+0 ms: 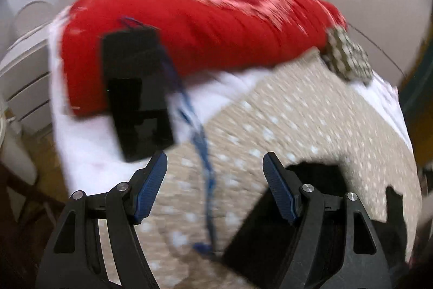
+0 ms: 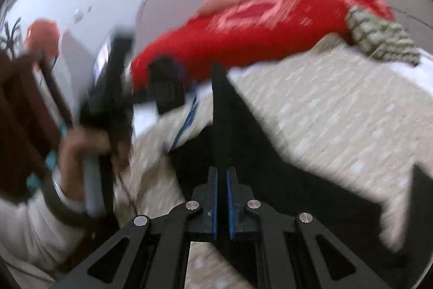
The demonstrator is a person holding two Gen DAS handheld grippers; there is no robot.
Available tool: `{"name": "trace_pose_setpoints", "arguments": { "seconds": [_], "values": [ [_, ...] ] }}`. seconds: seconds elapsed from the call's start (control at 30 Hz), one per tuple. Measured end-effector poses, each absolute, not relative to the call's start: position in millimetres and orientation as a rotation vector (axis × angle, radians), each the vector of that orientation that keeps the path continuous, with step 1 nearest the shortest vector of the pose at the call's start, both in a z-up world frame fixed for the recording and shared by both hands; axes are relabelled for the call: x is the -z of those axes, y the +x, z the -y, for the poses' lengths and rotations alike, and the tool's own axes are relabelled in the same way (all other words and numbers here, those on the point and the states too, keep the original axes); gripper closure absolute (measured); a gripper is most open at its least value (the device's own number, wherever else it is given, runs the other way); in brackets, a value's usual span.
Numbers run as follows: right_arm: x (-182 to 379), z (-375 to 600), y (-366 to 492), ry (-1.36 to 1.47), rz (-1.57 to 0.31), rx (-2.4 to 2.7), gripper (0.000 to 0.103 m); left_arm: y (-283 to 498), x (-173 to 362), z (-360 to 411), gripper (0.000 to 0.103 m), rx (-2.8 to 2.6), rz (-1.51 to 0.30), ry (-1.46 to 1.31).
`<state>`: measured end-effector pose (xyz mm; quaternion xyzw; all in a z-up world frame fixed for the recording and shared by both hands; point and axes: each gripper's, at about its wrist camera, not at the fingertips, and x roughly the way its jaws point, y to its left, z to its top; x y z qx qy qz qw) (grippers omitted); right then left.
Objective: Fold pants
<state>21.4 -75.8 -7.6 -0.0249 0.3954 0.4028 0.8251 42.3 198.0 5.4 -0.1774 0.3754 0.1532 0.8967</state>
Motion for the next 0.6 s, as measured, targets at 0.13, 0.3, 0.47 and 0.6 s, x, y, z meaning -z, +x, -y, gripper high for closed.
{"name": "trace_pose_setpoints", "arguments": {
  "seconds": [0.13,0.3,0.47,0.6],
  "values": [
    [63,54,16,-0.084,-0.988,-0.817,0.094,31,-11,-193,0.029,-0.271,-0.78,-0.38],
    [15,112,28,0.071,-0.903,-0.746,0.071,26,-10,-147,0.029,-0.178,-0.788,-0.295],
    [1,194,79,-0.051,-0.838,-0.237,0.055,35,16,-103,0.029,-0.108,-0.866,-0.192],
    [47,222,132,-0.078,-1.022,-0.067,0.055,38,45,-83,0.029,-0.078,-0.956,-0.166]
  ]
}}
